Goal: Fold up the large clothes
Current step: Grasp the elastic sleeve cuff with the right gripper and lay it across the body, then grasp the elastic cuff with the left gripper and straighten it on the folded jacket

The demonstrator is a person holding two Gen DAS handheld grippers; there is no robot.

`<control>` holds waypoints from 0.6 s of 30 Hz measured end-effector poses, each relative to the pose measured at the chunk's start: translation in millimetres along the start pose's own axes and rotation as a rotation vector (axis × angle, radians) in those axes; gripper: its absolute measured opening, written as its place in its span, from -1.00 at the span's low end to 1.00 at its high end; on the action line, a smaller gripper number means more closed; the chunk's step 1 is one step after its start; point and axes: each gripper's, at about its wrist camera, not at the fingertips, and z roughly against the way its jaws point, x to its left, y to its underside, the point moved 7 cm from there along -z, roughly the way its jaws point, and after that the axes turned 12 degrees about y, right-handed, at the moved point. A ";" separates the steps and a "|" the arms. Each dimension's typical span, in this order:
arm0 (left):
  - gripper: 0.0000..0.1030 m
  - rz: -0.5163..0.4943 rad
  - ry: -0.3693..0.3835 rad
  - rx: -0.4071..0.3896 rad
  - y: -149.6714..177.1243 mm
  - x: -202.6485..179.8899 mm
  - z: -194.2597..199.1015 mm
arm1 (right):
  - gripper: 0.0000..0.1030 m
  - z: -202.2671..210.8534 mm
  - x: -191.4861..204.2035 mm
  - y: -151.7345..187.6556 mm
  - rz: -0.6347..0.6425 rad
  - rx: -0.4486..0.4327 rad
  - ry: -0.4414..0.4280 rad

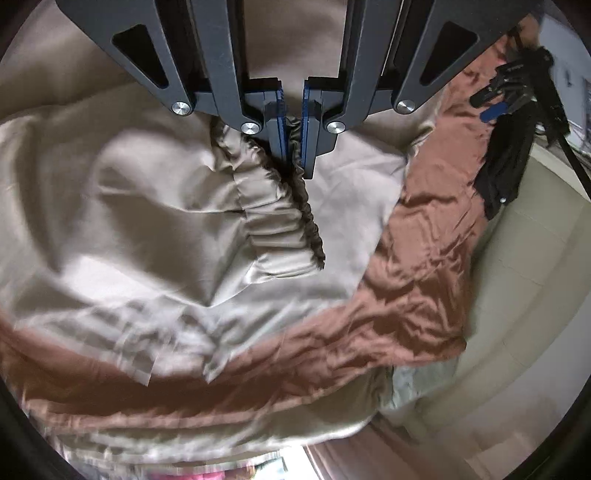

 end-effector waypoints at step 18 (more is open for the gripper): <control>0.69 -0.067 0.074 -0.013 -18.1 -66.3 -14.8 | 0.83 74.3 -104.8 -17.0 -0.023 -0.151 0.205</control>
